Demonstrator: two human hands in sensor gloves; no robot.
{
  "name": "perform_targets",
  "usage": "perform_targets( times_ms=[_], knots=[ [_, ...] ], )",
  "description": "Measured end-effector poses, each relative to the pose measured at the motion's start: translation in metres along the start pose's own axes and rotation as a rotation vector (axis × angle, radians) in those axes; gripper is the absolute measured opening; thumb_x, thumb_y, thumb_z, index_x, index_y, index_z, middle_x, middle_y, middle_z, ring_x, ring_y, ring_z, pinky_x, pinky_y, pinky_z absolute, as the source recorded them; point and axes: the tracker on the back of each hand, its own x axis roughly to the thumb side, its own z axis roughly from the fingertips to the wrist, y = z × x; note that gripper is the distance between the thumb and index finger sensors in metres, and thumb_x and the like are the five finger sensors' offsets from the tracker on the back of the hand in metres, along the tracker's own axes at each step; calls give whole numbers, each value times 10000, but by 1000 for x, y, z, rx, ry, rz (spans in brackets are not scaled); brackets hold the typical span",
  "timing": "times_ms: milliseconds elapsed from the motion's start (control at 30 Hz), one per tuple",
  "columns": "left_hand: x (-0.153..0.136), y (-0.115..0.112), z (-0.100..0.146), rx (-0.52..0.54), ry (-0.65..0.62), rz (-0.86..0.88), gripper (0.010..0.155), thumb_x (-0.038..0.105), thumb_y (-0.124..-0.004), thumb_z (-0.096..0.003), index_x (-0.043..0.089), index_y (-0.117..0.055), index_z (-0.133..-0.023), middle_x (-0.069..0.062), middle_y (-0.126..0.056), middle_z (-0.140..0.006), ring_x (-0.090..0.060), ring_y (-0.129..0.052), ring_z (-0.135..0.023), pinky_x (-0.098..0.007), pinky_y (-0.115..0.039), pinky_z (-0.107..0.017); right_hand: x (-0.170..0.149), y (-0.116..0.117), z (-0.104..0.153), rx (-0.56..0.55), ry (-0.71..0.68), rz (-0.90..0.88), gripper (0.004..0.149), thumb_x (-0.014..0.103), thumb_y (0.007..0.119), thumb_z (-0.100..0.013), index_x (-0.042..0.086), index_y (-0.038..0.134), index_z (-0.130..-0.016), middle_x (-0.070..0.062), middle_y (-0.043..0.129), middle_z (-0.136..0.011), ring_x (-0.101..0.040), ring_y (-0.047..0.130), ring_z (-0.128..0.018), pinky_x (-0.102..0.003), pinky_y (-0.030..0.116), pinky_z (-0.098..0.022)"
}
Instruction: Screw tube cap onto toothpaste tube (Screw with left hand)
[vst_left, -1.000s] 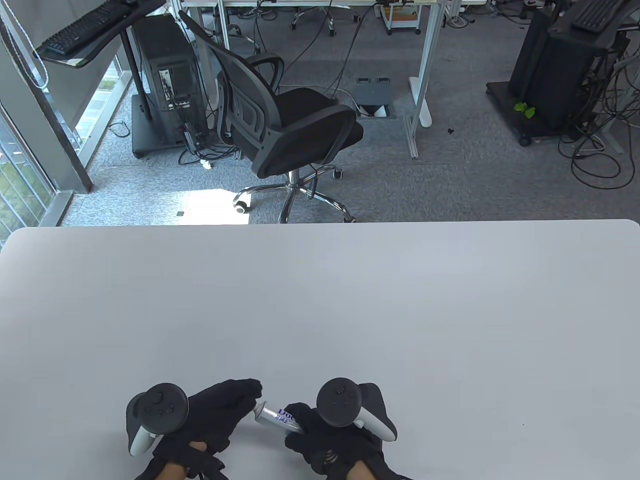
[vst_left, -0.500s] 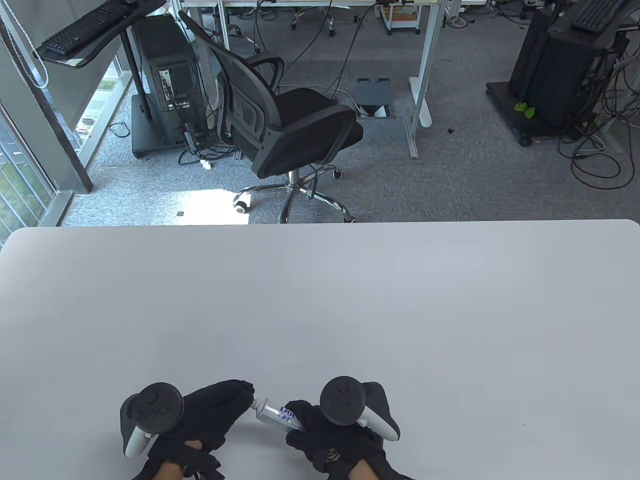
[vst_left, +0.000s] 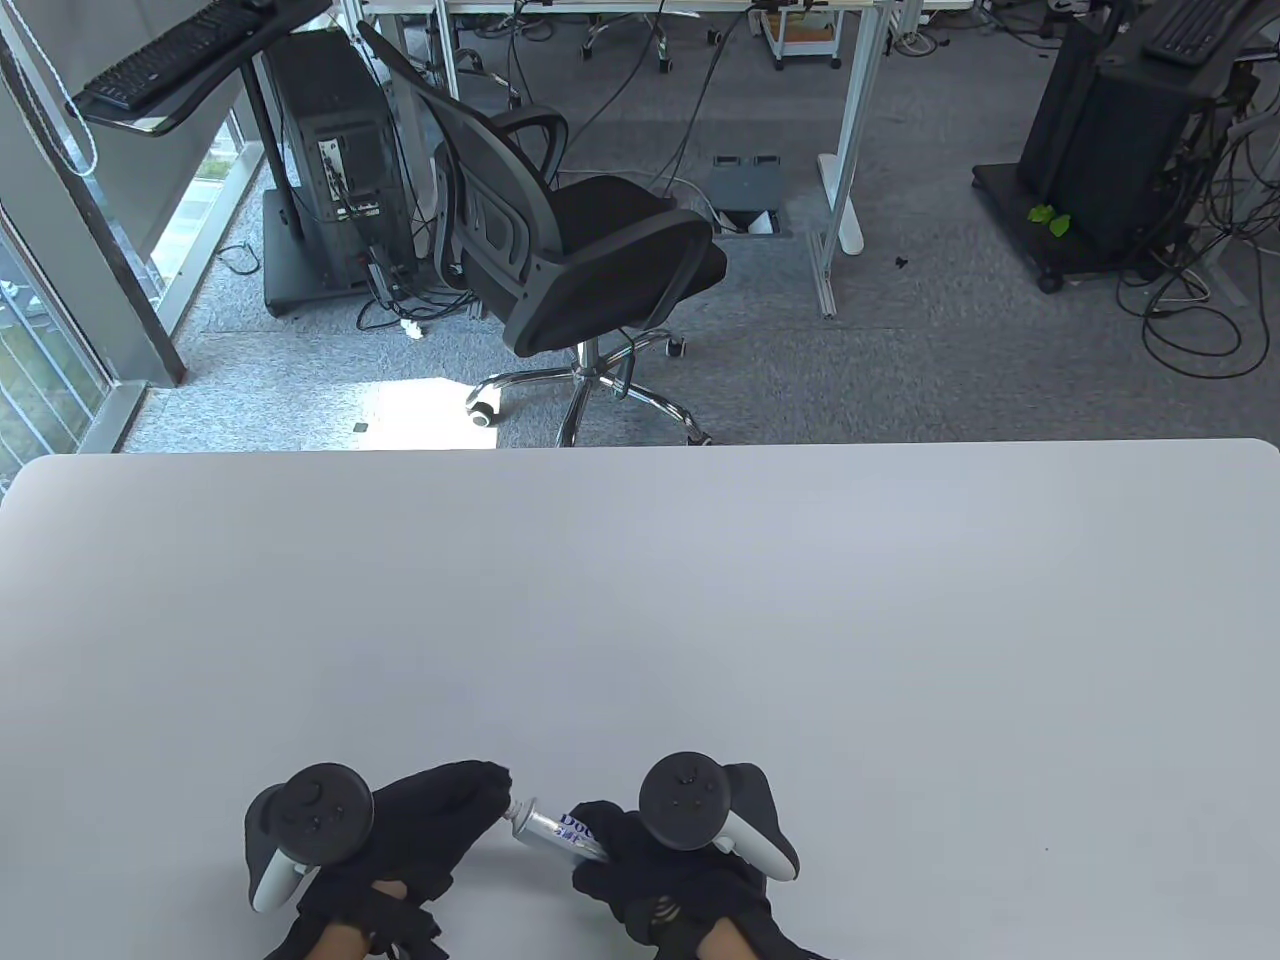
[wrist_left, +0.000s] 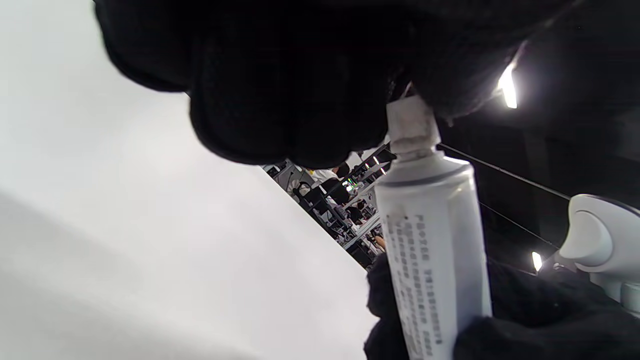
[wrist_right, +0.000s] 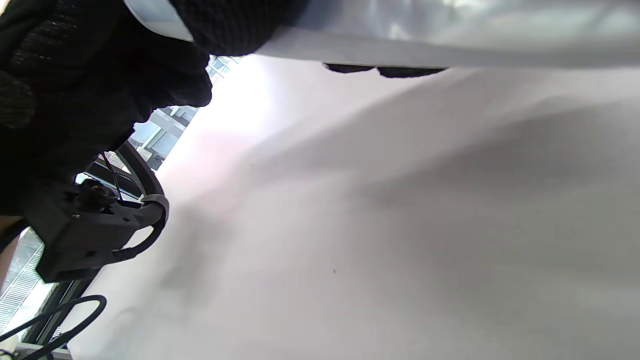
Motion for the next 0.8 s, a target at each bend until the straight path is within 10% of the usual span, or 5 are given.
perform_targets(
  times_ms=[667,800],
  knots=[
    [2,1,-4,-102,-51,-53,479,380,-790,-552,229,-777,-1007,-66,-919,-869,-254,-967,-695,-563,-707,-642,0,1,-1,9,16,27,533,256,732,-580,196,497,-1055,-274,612,-978,-550,624,-862,-727,530,-600],
    [-3,2,-1,-74,-6,-35,590,534,-766,-552,209,-743,-1045,-84,-900,-895,-286,-945,-716,-573,-685,-646,1,0,0,8,10,11,534,256,729,-581,194,494,-1057,-276,610,-978,-551,623,-862,-726,530,-600]
  ],
)
